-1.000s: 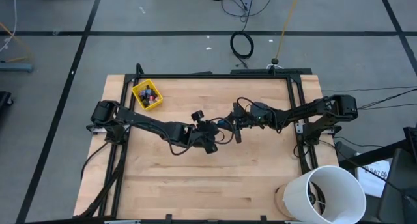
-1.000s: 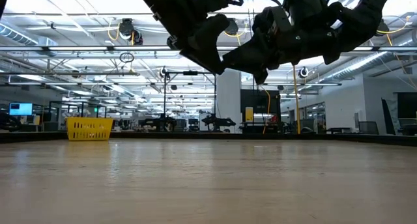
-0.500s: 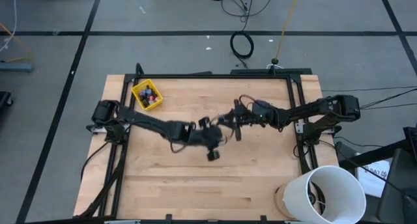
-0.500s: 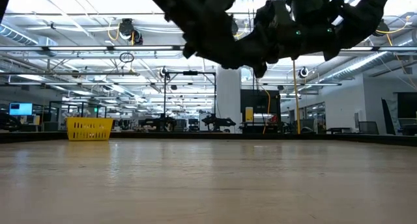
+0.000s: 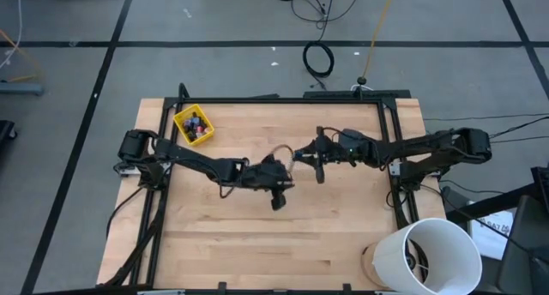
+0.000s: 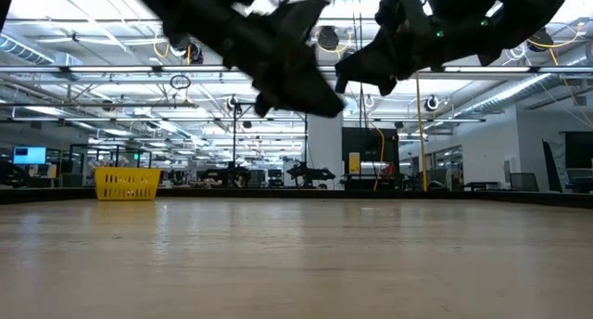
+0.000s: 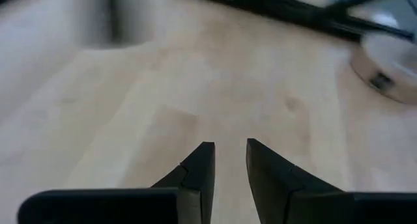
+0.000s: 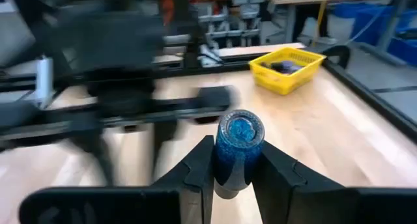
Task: Pick & Place Nail Polish
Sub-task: Put the dark blue nail polish into the yellow bin
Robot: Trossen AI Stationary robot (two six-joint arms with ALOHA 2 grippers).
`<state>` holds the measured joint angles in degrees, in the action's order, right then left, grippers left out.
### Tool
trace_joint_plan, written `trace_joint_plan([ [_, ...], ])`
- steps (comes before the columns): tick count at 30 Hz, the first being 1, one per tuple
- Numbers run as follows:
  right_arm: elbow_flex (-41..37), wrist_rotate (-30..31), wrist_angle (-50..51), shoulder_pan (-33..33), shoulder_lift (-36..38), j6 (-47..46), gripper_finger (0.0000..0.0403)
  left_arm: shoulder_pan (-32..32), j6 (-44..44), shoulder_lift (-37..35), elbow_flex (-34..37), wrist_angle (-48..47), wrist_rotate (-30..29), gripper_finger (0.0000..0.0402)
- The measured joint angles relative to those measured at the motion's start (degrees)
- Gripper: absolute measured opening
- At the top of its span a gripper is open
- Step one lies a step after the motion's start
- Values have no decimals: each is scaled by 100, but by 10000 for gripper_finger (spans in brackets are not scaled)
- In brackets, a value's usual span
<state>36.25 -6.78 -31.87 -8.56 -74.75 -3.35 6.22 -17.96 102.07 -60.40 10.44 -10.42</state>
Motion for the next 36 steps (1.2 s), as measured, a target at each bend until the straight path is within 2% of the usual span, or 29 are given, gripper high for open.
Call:
trace_joint_plan([
  [2,-7,36,190,52,123,45,69,-72,-16,-160,589,842,-55,86],
  [7,-5,98,314,155,163,277,69,-72,396,-538,1762,3963,79,86],
  [9,-15,53,364,155,183,269,69,-153,224,-727,2167,4421,76,86],
  [12,-13,45,317,153,183,242,69,-313,-414,-814,2464,4219,171,96],
  [15,-13,-164,99,174,114,164,69,-356,-822,-712,2457,4191,441,128],
  [18,-11,-257,-189,232,-77,112,69,-301,-745,-529,2333,4155,504,174],
  [21,-11,-263,-453,293,-234,107,69,-231,-285,-406,2172,4125,427,220],
  [25,-21,-532,-527,306,-302,20,69,-222,42,-303,1918,4097,407,260],
  [30,-13,-554,-563,325,-300,-65,69,-302,181,-266,1610,3837,406,277],
  [36,-11,-701,-683,424,-298,-58,69,-406,492,-266,1177,3087,473,268],
])
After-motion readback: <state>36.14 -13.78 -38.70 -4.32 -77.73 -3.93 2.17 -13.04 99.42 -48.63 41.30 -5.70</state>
